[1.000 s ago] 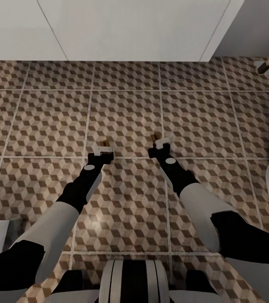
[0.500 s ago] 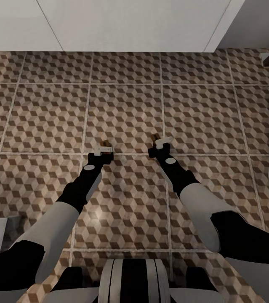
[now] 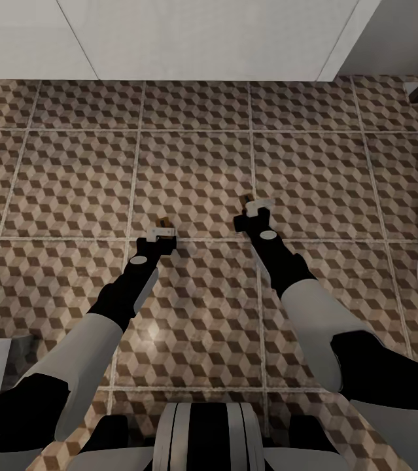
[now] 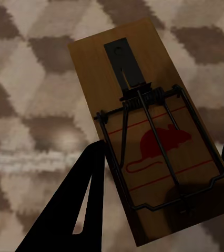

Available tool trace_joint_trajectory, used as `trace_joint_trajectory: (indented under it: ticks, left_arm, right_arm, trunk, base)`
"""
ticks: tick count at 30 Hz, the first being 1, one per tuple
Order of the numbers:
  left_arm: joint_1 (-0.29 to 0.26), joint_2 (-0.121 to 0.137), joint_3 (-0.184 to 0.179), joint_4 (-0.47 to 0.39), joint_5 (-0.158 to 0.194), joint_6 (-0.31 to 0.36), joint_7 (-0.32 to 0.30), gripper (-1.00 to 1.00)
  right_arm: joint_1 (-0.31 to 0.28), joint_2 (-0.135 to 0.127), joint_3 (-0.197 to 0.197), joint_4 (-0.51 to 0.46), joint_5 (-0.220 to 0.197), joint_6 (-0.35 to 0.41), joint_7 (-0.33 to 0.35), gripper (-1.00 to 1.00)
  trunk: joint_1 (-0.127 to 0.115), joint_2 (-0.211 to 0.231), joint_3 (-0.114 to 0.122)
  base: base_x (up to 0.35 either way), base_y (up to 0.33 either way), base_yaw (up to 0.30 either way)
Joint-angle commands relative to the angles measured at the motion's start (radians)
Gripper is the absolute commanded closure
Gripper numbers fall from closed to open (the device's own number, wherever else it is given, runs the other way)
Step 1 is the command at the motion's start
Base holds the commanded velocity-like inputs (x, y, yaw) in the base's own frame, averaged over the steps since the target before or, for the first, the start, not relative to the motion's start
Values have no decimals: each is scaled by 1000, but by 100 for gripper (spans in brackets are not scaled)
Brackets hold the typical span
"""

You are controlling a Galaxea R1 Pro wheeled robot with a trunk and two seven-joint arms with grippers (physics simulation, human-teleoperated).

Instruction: Take the four mousetraps from the cabinet in the bathroom and place them on the bathroom floor. Make sure all four end up on the same floor surface, and ensure that at least two of them are either under or directly next to the same bathroom sink.

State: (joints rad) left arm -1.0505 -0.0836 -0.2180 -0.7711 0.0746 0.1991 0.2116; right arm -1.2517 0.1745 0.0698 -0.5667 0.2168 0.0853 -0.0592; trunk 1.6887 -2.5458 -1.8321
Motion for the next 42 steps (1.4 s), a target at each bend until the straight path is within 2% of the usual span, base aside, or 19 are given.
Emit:
trace_joint_trajectory:
  ticks: [1,11,17,22,42]
  left_arm:
    - [0,1,-4,-2,7,5,8,100]
    - [0,-2,-3,-3,6,5,9,100]
    - [0,-2,-3,-95,6,10,11,100]
    - [0,-2,3,-121,5,11,10,100]
    - [0,1,-1,-112,4,10,9,100]
  right_arm:
    - [0,0,3,-11,9,16,-5,100]
    - [0,0,5,-42,7,45,-5,100]
    - [0,0,5,-36,6,45,-3,100]
    - [0,0,5,-32,5,44,-2,100]
    - [0,0,5,-16,4,39,3,100]
  trunk:
    - [0,0,-1]
    - [0,0,-1]
    - [0,0,-1]
    - [0,0,-1]
    - [1,-1,-1]
  base:
    - [0,0,0]
    - [0,0,0]
    - [0,0,0]
    - [0,0,0]
    - [0,0,0]
